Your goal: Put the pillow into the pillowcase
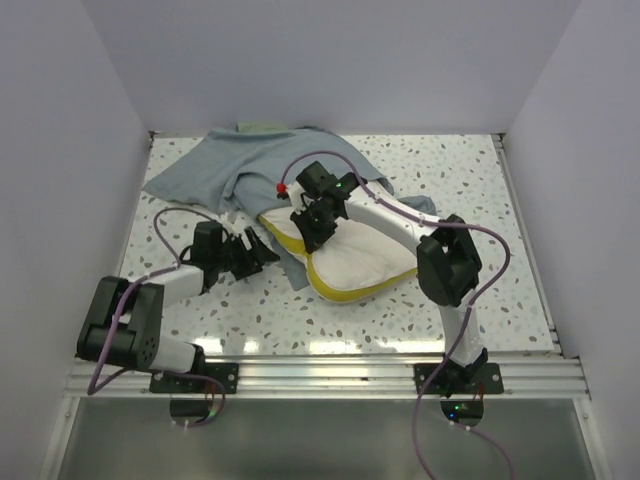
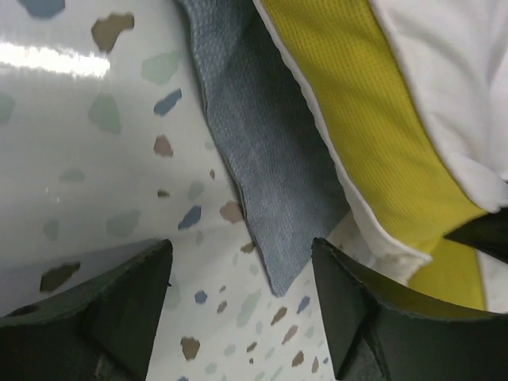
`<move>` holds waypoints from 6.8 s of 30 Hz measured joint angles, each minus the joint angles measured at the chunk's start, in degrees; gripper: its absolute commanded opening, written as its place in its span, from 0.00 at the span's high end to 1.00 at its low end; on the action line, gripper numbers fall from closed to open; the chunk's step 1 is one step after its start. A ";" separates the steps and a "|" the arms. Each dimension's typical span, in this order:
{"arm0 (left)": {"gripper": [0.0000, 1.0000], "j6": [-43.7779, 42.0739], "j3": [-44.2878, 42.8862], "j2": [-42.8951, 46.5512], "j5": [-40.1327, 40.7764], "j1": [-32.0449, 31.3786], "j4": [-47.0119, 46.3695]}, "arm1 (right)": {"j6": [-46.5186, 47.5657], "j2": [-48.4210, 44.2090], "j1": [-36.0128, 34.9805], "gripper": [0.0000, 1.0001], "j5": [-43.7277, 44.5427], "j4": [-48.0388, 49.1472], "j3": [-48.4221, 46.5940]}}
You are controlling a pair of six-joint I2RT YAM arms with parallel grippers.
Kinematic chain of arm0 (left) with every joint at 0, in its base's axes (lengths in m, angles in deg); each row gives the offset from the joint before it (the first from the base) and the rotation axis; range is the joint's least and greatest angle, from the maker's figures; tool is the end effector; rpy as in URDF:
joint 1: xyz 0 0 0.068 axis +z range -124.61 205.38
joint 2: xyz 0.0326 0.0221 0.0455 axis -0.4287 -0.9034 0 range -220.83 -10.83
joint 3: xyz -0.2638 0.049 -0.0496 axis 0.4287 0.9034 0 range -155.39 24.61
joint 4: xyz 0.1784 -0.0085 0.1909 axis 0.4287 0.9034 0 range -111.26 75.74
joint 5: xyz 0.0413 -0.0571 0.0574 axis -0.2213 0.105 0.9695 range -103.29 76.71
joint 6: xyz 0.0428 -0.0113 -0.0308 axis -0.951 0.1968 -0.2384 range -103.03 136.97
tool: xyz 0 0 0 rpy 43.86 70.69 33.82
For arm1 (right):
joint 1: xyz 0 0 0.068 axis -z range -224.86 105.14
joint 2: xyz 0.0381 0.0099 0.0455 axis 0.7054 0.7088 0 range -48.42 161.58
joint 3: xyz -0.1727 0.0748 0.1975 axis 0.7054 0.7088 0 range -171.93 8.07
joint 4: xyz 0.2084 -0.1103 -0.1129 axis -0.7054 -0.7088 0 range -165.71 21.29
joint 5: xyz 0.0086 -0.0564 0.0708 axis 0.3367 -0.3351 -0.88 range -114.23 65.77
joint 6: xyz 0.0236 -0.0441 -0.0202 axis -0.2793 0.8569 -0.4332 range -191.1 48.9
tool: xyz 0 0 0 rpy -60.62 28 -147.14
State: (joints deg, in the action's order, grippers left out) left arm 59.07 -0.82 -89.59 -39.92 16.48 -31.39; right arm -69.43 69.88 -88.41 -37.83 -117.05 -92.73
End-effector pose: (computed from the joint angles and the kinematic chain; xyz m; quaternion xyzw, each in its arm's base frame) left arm 0.2346 -0.0529 0.1394 -0.1675 0.8820 -0.3572 0.2578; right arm 0.3141 0.3102 0.2303 -0.3962 0.8868 0.1824 0.1527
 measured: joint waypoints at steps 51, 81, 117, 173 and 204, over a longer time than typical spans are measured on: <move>0.65 -4.02 -4.48 5.88 4.28 -24.76 1.77 | -24.68 8.92 6.93 1.00 1.29 21.11 -0.83; 0.25 -46.80 -36.94 -15.54 10.80 -19.30 14.19 | -8.35 -29.33 12.00 0.22 -18.03 23.52 39.95; 0.59 -41.92 -41.66 -27.10 -9.68 -41.62 11.28 | -15.10 -26.21 39.82 0.66 -23.82 22.88 47.52; 0.51 -24.11 -84.96 -56.26 -1.66 -39.54 6.21 | -16.26 -26.58 53.75 0.77 -27.28 18.25 45.46; 0.38 -52.85 -24.74 -2.75 12.72 -30.16 38.42 | -4.31 -31.45 32.15 0.20 -13.00 3.85 40.13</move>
State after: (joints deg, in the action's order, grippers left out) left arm 6.22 -25.56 -92.34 -27.20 -13.68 7.04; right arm -73.73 38.43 -56.26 -50.84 -113.20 -52.60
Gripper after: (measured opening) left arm 0.690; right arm 0.803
